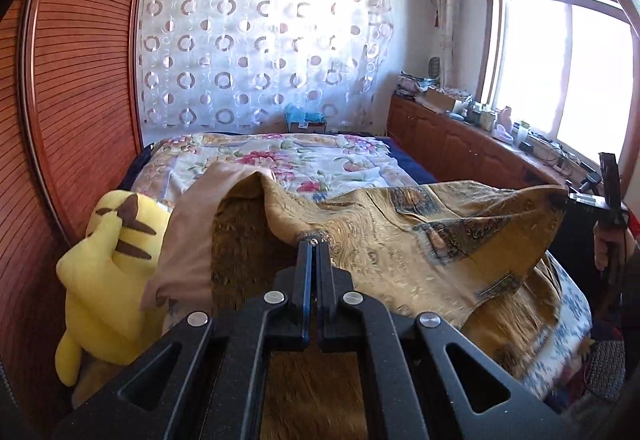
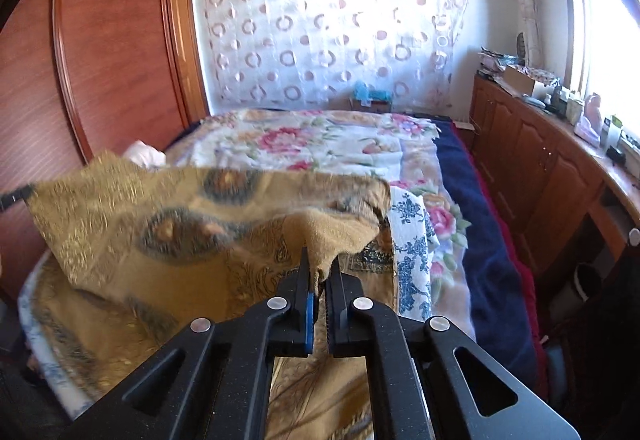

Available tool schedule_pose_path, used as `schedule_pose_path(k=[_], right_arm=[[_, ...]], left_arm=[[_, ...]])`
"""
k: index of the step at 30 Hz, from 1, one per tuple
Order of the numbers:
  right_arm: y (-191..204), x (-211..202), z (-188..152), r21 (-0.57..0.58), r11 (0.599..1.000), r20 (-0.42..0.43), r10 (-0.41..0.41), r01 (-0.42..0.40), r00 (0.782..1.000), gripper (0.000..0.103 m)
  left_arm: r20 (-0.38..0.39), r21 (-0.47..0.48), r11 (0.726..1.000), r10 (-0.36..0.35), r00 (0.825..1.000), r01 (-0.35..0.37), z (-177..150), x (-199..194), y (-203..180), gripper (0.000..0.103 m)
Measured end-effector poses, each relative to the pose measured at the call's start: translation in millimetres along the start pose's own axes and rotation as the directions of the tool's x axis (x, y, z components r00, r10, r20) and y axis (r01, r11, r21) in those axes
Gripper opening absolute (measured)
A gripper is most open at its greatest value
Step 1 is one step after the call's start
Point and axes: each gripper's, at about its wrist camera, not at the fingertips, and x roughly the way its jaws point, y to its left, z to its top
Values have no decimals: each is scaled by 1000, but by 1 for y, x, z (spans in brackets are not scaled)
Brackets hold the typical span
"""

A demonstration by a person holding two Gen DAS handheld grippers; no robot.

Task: Fold small clothes
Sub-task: 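Grasp the shirt edge with the left gripper while the right gripper folds it over, then open both grippers to release the folded shirt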

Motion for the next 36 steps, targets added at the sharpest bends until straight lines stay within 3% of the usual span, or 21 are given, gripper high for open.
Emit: schedule_pose_path(k=[4, 8, 14, 18, 19, 20, 23, 24, 25, 26, 28, 36], right_arm=[[-7, -26, -13, 2, 1000, 2, 6, -6, 1000, 4], [-7, -35, -31, -21, 1000, -31, -13, 12, 999, 4], [-7, -5, -54, -28, 999, -143, -48, 44, 989, 4], [-10, 15, -56, -5, 999, -173, -52, 52, 984, 4], [-11, 16, -55, 3, 999, -173, -50, 51, 984, 8], [-12, 16, -55, 13, 998, -170, -51, 54, 984, 15], [-17, 9, -57, 42, 997, -161, -59, 66, 985, 36], [-19, 5, -58, 49, 996, -154, -61, 69, 986, 38], [-19, 1, -59, 56, 996, -148, -64, 73, 987, 39], [-20, 0, -61, 62, 995, -147, -67, 77, 987, 41], [-20, -3, -66, 78, 993, -146, -73, 85, 987, 45], [-7, -3, -76, 77, 989, -163, -111, 124, 980, 47]], left_arm=[[-20, -34, 999, -12, 1000, 11, -21, -19, 3, 3], [-73, -42, 999, 20, 997, -24, -45, -21, 8, 3], [-195, -55, 996, 54, 979, -66, -78, 1, 17, 3], [-239, -52, 997, 46, 970, -61, -90, 9, 17, 3], [-243, -50, 997, 49, 969, -63, -91, 10, 18, 11], [-241, -49, 997, 54, 969, -67, -92, 9, 18, 28], [-217, -66, 996, 37, 975, -52, -92, 5, 22, 49], [-214, -77, 996, 31, 976, -49, -91, 4, 23, 55], [-210, -82, 995, 31, 977, -49, -91, 4, 25, 71], [-207, -87, 995, 28, 978, -47, -92, 4, 26, 77], [-220, -93, 995, 22, 975, -43, -94, 8, 27, 77], [-264, -87, 993, 57, 963, -82, -103, 19, 27, 77]])
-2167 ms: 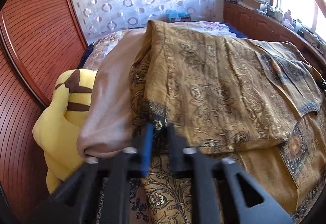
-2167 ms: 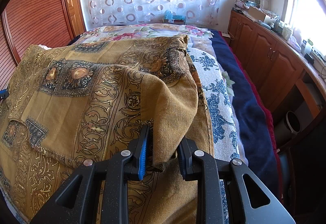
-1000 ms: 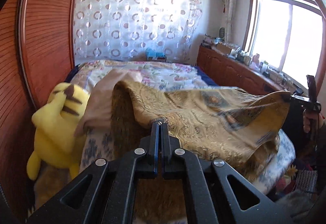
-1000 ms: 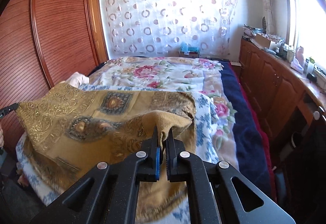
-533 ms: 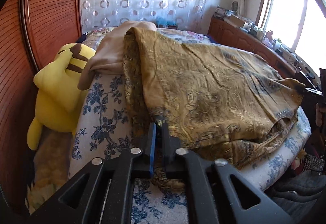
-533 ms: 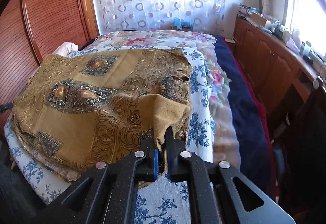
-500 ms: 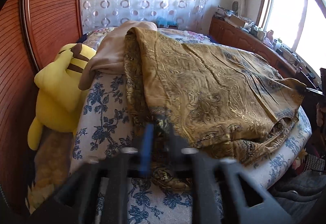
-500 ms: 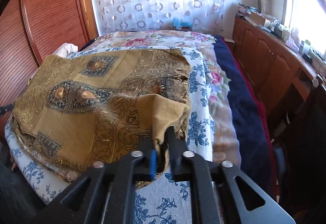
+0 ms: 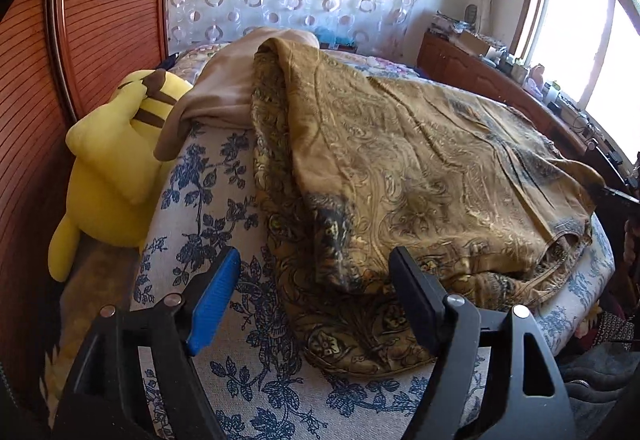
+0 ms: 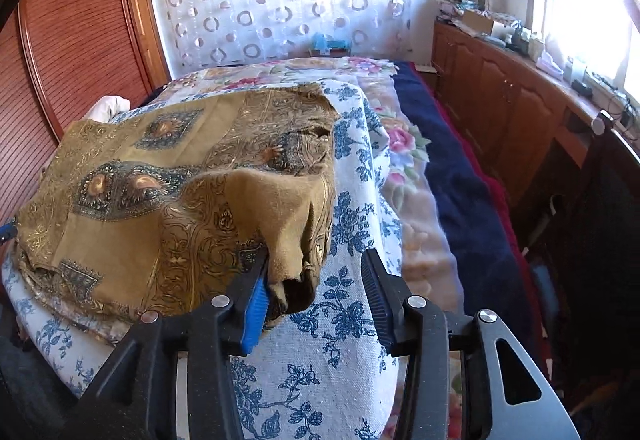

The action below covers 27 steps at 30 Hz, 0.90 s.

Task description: Fold small clothes

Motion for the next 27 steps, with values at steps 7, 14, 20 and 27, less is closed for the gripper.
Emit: schedule_pose_path(k=[7, 14, 20, 27], right_arm=[[24, -32, 8, -42, 998, 110, -42, 47, 993, 74], [75, -43, 6, -90, 996, 131, 30, -19, 991, 76], [122, -15, -10, -157, 983, 44, 107, -98, 993, 76], [146, 21, -18, -187, 976, -41, 101, -107, 994, 76]], left_arm=[[-13, -16, 1000, 11, 1000, -12, -3, 5, 4, 77], [-22, -4, 1000, 28, 999, -28, -6, 10, 1, 77], [-15, 9, 999, 42, 999, -41, -7, 10, -3, 78], [-9, 16, 999, 43, 999, -42, -8, 9, -4, 78]])
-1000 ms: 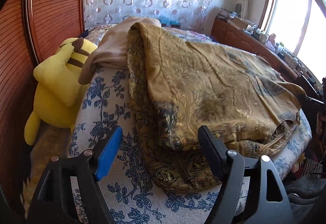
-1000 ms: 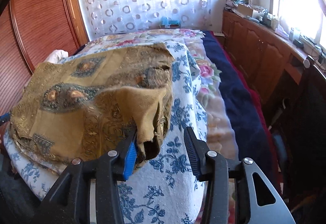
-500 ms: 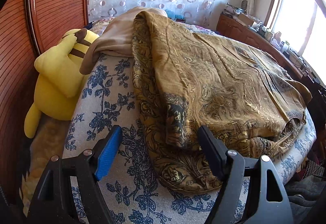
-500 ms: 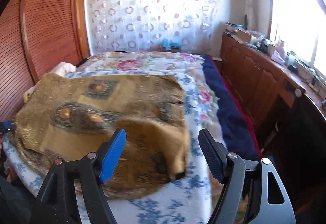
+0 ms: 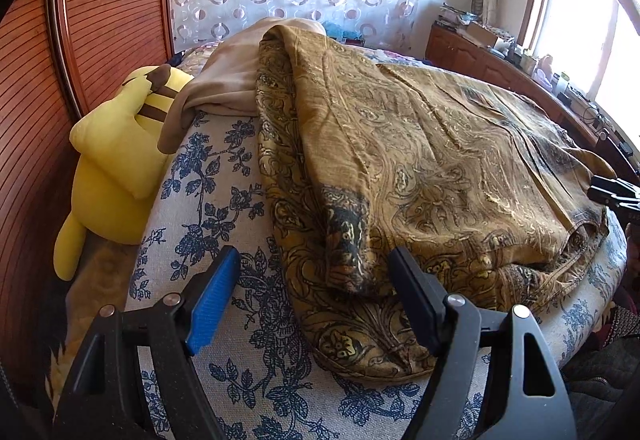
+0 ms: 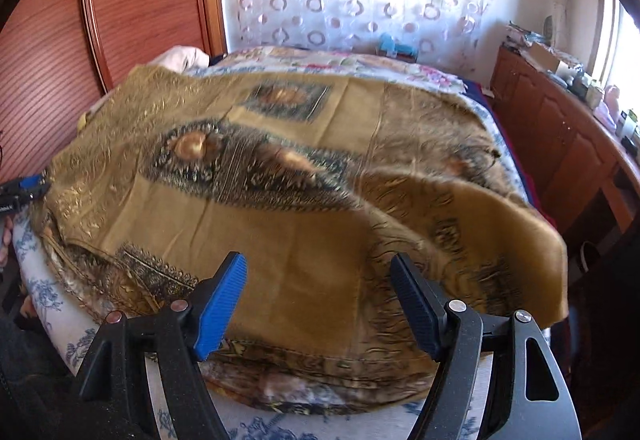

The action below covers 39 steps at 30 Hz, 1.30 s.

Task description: Fold small clothes

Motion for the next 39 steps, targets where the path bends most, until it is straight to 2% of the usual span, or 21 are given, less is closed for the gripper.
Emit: schedule_pose_path(k=[6, 13, 18, 22, 24, 27, 35, 37, 39], right_arm=[[9, 15, 4, -19, 999, -54, -46, 45, 998, 76], [17, 14, 6, 7, 993, -59, -121, 122, 991, 94], [9, 15, -1, 49, 995, -43, -85, 87, 995, 97], [10, 13, -4, 48, 992, -37, -113, 115, 993, 99], [11, 12, -5, 49, 992, -37, -116, 117, 993, 100], [10, 14, -5, 59, 993, -42, -103, 105, 994, 100], [7, 16, -4, 59, 993, -43, -102, 104, 994, 101], [5, 16, -4, 60, 993, -44, -102, 104, 994, 101], [5, 17, -3, 61, 992, -46, -103, 106, 994, 102]], left_arm=[[1, -3, 1000, -1, 1000, 1, 0, 0, 0, 79], [0, -61, 997, -39, 999, 39, 4, -1, 6, 79], [-1, -117, 989, -94, 996, 94, 11, 2, 12, 79], [12, -145, 980, -137, 990, 137, 16, 5, 13, 78], [8, -158, 977, -146, 989, 145, 19, 9, 14, 74], [11, -173, 973, -152, 988, 151, 20, 12, 17, 61], [8, -139, 972, -189, 982, 189, 22, 14, 12, 13], [18, -121, 974, -189, 982, 190, 24, 10, 8, 7], [45, -105, 973, -203, 978, 206, 29, 2, 2, 6]])
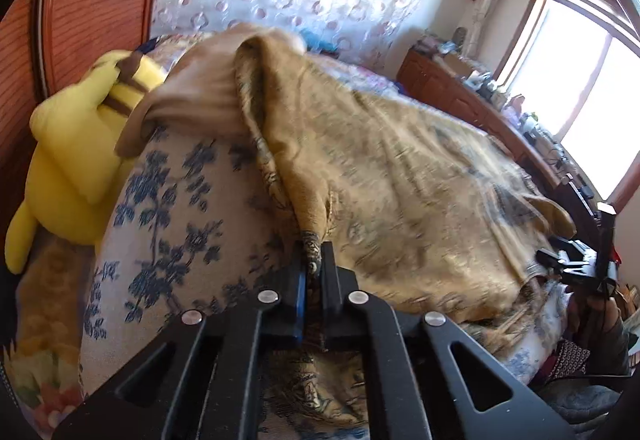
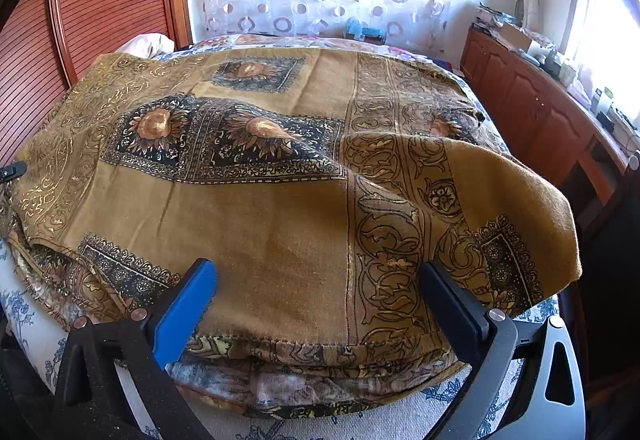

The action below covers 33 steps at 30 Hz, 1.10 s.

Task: Fold small clothes
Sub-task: 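Grasp the shirt end with the left gripper and fold it over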

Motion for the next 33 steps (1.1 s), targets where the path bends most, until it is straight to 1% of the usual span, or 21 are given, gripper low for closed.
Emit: schedule_pose_path(k=[6, 10, 14, 17, 19, 21, 23, 25, 29, 31, 33], right_arm=[[-2, 2, 4, 4, 1000, -5, 2, -2, 1000, 102], [-2, 3, 4, 0, 1000, -5, 5, -5, 1000, 102], [-9, -5, 1, 8, 999, 11, 32, -33, 999, 102], [-22, -21, -3, 18, 999, 58, 37, -39, 998, 102], [-32, -31, -6, 27, 999, 79, 29, -31, 996, 101], [-43, -40, -9, 35, 999, 104, 20, -24, 994, 97], [-52, -49, -12, 41, 999, 121, 10, -15, 993, 89], [-62, -57, -16, 50, 999, 133, 3, -10, 991, 86], [-78, -73, -23, 90, 996, 159, -4, -10, 987, 85], [-87, -79, -28, 108, 994, 171, -13, -6, 985, 85], [-94, -83, -32, 127, 992, 178, -19, -3, 984, 85]], left_arm=[[76, 58, 997, -50, 996, 46, 24, -17, -35, 5], [119, 113, 988, -120, 986, 106, 48, -22, -69, 5], [133, 186, 969, -189, 973, 163, 71, -20, -111, 5], [123, 250, 944, -252, 960, 216, 88, -15, -150, 5], [114, 289, 927, -281, 953, 239, 97, -11, -173, 5], [98, 333, 903, -319, 943, 270, 106, -5, -203, 5], [86, 369, 883, -344, 935, 291, 115, -1, -228, 5], [70, 407, 861, -363, 929, 306, 123, 3, -249, 5], [26, 477, 814, -390, 920, 332, 134, 15, -299, 5], [7, 501, 795, -398, 917, 341, 136, 19, -315, 5], [-15, 510, 786, -399, 917, 350, 135, 27, -329, 5]])
